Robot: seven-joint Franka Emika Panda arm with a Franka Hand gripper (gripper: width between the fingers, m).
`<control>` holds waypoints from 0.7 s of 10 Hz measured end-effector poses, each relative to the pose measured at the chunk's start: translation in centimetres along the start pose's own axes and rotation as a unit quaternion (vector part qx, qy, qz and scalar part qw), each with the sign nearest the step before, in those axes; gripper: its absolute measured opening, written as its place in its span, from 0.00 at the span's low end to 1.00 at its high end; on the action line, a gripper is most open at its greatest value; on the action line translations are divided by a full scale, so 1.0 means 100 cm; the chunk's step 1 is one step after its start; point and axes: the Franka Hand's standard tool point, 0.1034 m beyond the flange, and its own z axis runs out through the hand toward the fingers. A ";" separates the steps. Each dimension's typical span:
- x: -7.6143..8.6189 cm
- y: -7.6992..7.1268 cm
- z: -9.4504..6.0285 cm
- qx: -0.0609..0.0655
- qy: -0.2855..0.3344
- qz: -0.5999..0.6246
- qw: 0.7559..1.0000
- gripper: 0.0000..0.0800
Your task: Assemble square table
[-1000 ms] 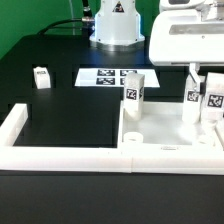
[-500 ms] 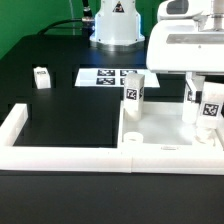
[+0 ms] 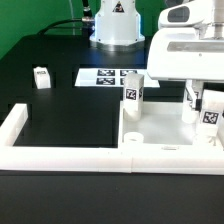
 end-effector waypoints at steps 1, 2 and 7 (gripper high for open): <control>-0.002 0.000 0.003 -0.001 -0.001 -0.002 1.000 0.36; -0.002 -0.001 0.004 -0.001 0.000 -0.003 1.000 0.36; -0.002 -0.001 0.004 -0.001 -0.001 -0.003 1.000 0.72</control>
Offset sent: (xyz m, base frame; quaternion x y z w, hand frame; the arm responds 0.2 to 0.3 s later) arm 0.0000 0.0000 0.0000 0.0000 0.0000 0.0000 1.0000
